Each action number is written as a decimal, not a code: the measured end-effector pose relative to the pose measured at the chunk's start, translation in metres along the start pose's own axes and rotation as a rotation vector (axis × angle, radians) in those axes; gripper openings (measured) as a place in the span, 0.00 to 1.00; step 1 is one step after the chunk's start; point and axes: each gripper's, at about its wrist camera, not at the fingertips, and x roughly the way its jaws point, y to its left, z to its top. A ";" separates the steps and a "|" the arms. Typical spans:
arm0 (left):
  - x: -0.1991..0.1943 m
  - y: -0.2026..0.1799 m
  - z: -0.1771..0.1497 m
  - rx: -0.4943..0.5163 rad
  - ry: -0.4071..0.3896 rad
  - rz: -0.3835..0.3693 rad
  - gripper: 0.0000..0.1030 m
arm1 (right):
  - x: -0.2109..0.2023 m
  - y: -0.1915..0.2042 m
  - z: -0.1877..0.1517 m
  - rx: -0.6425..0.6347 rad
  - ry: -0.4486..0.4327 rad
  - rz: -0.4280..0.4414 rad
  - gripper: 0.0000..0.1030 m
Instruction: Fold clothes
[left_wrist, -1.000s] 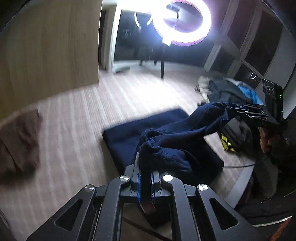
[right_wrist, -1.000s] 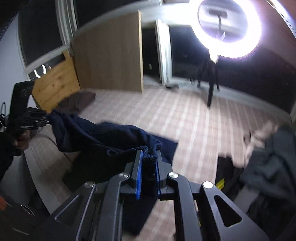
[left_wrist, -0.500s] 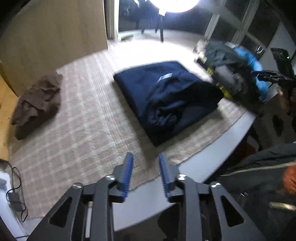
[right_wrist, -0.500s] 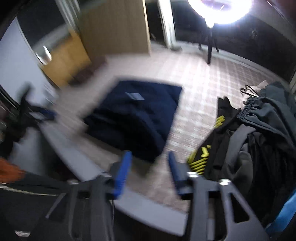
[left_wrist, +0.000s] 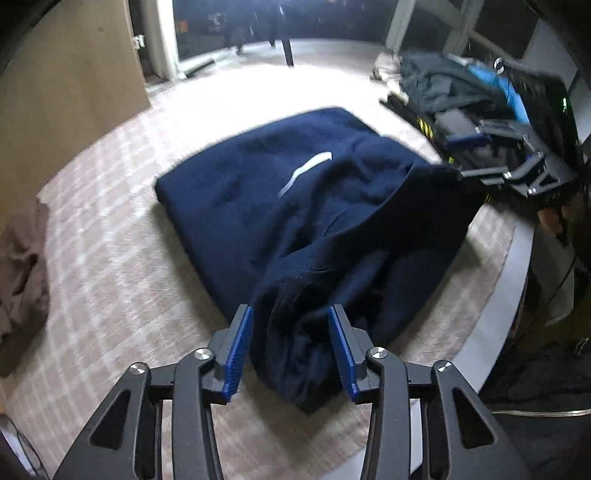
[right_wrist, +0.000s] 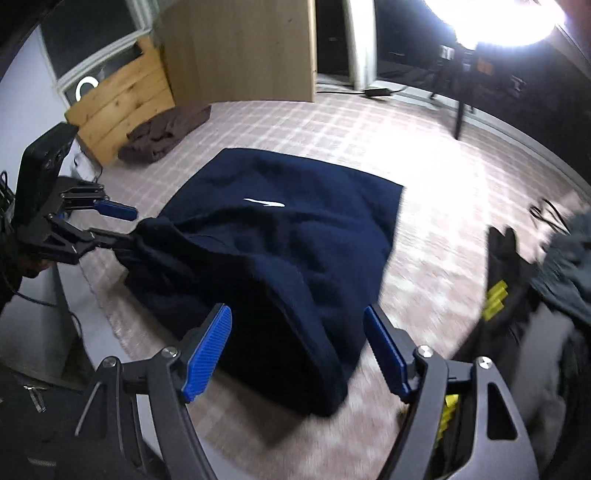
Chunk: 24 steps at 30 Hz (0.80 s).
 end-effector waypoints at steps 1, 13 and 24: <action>0.006 0.000 0.001 0.005 0.011 -0.010 0.21 | 0.007 0.000 0.002 -0.007 0.008 0.007 0.56; -0.024 -0.027 -0.067 0.115 0.090 -0.011 0.17 | -0.010 0.034 -0.056 -0.265 0.156 -0.021 0.14; -0.036 -0.007 -0.068 0.014 0.021 -0.002 0.28 | -0.030 0.051 -0.008 -0.054 0.030 0.177 0.27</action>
